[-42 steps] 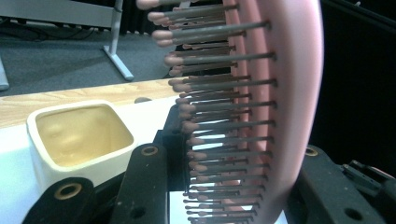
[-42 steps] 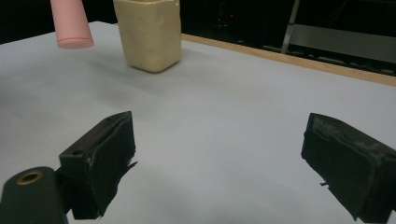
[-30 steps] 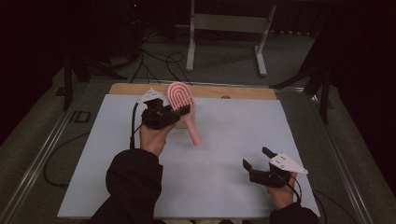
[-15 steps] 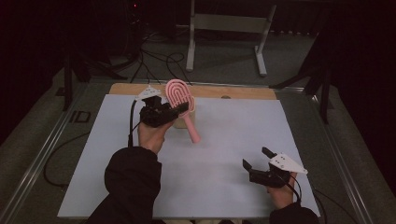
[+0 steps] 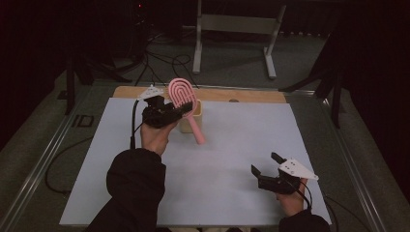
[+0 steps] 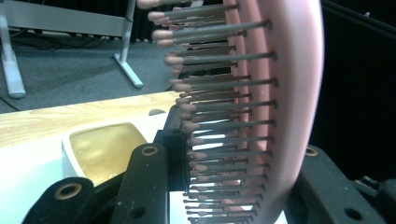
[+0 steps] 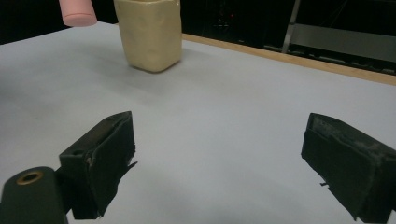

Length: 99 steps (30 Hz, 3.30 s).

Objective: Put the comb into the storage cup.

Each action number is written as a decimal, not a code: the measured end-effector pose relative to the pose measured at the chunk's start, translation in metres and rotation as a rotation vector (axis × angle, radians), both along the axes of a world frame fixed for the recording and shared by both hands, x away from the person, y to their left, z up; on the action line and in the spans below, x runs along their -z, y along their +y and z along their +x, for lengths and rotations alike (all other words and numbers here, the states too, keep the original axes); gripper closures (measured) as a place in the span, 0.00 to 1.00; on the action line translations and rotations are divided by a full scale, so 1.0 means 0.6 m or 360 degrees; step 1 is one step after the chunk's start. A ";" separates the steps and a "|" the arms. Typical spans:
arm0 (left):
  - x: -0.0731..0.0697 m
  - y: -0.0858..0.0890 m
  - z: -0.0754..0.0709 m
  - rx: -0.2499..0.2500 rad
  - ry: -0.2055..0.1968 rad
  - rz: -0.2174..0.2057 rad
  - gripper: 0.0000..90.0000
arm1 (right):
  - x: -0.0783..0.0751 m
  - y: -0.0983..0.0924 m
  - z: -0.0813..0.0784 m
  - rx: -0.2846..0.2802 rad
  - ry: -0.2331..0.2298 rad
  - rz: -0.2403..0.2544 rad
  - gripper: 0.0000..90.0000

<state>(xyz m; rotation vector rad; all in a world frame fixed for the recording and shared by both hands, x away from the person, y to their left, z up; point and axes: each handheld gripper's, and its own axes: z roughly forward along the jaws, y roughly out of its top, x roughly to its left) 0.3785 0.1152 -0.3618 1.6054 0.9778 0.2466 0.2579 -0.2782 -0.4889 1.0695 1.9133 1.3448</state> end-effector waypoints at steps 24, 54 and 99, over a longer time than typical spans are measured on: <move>-0.010 0.010 0.011 -0.0025 -0.0030 0.0012 0.72 | 0.000 0.000 0.000 -0.0008 -0.0001 0.0001 0.11; -0.028 0.024 0.025 -0.0081 -0.0054 0.0026 0.72 | 0.001 0.001 0.001 -0.0012 0.0007 0.0000 0.11; -0.045 0.041 0.062 -0.0223 -0.0062 0.0071 0.72 | 0.002 0.001 0.001 -0.0018 0.0008 -0.0002 0.11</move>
